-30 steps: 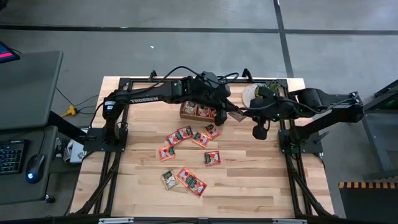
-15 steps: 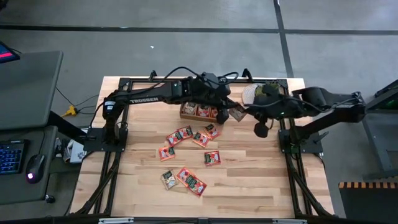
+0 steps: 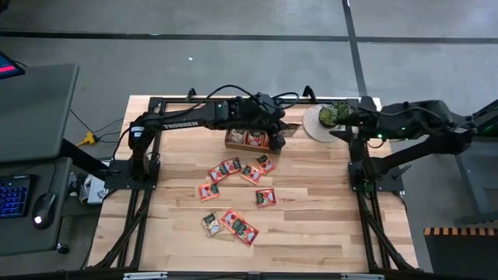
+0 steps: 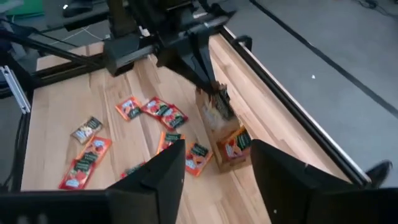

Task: Pick & Place Tea
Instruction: Put the brown tea bag into the left section of the wooden organizer

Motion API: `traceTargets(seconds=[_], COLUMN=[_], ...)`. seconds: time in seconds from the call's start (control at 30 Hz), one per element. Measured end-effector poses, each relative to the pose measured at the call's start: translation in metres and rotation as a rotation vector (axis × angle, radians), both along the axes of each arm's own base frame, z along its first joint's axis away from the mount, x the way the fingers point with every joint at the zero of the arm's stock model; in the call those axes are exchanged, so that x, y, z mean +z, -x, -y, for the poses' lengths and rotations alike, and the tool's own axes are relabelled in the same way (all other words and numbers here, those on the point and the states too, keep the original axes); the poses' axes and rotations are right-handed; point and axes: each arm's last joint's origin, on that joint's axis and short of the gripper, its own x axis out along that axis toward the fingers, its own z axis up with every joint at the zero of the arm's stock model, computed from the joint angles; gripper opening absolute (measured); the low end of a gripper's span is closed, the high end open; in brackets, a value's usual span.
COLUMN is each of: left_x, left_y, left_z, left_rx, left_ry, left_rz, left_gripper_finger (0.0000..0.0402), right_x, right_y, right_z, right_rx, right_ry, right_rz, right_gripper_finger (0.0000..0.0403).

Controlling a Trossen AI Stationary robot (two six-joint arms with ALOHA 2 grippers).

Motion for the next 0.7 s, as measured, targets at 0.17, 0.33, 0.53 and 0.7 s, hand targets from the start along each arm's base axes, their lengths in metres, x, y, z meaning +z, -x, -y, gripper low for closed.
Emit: traceTargets(seconds=[0.17,0.33,0.53,0.7], left_x=[0.006,0.014,0.040,0.054], left_y=[0.011,0.024,0.052,0.073], left_z=[-0.006,-0.022,-0.039,-0.045], left_rx=[0.035,0.062,0.070,0.057], left_ry=[-0.012,-0.026,-0.020,-0.003], left_rz=[-0.032,-0.043,0.004,0.033], left_gripper_finger=[0.0000,0.0000,0.0000,0.0000], right_x=[-0.004,-0.007,-0.008,-0.010], right_y=[0.016,0.019,0.019,0.028], right_z=[0.003,0.003,0.002,0.004], right_rx=[-0.031,-0.038,-0.024,-0.036], right_ry=[-0.036,-0.050,-0.048,-0.031], right_rz=[-0.037,-0.077,-0.094,-0.121], right_gripper_finger=[0.0200,0.0201,0.0200,0.0200])
